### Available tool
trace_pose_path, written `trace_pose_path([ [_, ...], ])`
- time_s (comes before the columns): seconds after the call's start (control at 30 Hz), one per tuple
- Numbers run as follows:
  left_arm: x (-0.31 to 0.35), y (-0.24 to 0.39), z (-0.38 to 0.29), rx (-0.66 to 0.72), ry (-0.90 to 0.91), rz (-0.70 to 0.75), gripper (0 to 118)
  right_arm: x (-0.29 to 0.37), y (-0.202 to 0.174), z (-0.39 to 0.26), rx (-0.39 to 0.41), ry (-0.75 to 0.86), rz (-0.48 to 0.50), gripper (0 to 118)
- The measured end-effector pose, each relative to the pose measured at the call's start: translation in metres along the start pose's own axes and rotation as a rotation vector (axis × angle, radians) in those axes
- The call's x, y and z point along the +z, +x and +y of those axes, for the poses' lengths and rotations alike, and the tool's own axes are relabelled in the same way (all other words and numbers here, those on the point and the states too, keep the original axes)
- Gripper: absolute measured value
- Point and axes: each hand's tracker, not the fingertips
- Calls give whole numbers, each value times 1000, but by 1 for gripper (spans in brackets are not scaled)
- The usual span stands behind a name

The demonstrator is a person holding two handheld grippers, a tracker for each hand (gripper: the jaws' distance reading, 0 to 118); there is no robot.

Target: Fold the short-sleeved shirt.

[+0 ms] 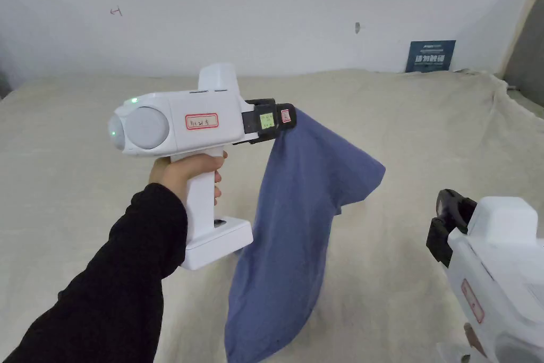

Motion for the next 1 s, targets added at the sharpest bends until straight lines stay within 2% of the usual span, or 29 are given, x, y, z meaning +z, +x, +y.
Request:
trace_pose_path([
  [0.17, -45, 22, -17, -90, -102, -11, 0, 9, 24, -2, -6, 1, -54, 0],
  [0.4, -100, 14, -89, -181, -315, 24, 0, 10, 42, -14, -12, -30, -92, 0],
  [0.63, -137, -5, -169, -239, -524, 121, 0, 3, 40, -24, -19, -57, -85, 0],
  [0.87, -169, -28, -256, -235, -735, 270, 0, 0, 28, -39, -26, -102, -53, 0],
  [1.0, -166, -22, -266, -219, -681, 291, 3, 1, 23, -45, -22, -126, -40, 0],
])
